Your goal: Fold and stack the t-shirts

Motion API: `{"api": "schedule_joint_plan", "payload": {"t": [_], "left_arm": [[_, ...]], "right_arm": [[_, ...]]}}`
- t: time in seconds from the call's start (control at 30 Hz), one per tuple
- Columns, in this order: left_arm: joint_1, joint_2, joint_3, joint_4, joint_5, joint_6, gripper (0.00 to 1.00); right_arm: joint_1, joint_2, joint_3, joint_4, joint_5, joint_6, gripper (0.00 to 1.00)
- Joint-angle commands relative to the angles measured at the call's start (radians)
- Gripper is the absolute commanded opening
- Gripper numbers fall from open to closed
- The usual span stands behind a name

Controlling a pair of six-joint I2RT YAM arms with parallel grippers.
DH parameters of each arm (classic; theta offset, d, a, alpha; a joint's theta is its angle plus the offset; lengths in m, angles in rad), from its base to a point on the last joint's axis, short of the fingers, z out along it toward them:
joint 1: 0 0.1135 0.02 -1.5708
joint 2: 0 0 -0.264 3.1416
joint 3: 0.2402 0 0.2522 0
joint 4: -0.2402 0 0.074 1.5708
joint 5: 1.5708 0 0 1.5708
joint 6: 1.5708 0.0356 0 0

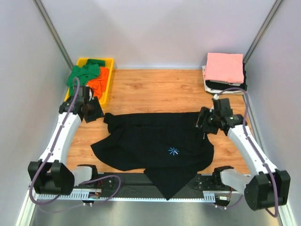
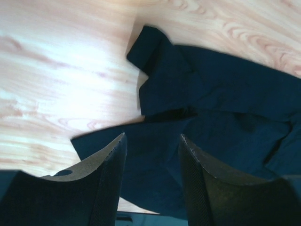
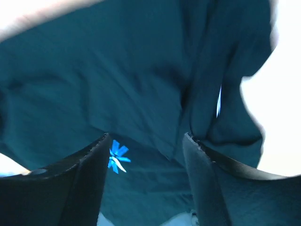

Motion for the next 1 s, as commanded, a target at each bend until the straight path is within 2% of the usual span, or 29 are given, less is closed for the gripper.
{"api": "schedule_joint_plan", "payload": {"t": [0.0,0.1,0.27,0.37,0.43,0.47,0.57,0.67,0.77,0.97], "left_arm": [[0.022,-0.06,-0.126,0.118,0.049,-0.103,0.54],[0.022,-0.095,-0.172,0.138,0.049,-0.107,0.51],[0.022,-0.196,-0.235,0.138,0.075,-0.116,0.52],[0.022,-0.207,-0.264,0.097,0.075,-0.137,0.53],[0.019,-0.228,-0.284,0.062,0.087,-0.195,0.52],[0.014,-0.25,-0.331,0.068,0.089,-0.227,0.52],[-0.023,-0.34,-0.428,0.123,0.049,-0.297,0.52],[-0.056,-0.353,-0.486,0.175,0.044,-0.329,0.52],[-0.09,-0.258,-0.498,0.252,0.056,-0.34,0.51],[-0.121,0.015,-0.398,0.372,0.047,-0.324,0.47]], "right_arm": [[0.052,0.029,-0.136,0.11,-0.071,0.08,0.61],[0.138,0.024,-0.213,0.133,-0.072,0.12,0.58],[0.347,-0.04,-0.274,0.126,0.032,0.241,0.64],[0.571,-0.074,-0.268,0.086,0.122,0.333,0.67],[0.673,-0.08,-0.259,0.047,0.201,0.402,0.7],[0.766,-0.074,-0.251,0.037,0.216,0.421,0.7],[0.902,-0.039,-0.25,0.009,0.262,0.498,0.71],[0.918,0.007,-0.262,0.043,0.277,0.515,0.72],[0.864,0.071,-0.219,0.063,0.32,0.445,0.72],[0.588,0.24,-0.089,0.132,0.267,0.259,0.7]]}}
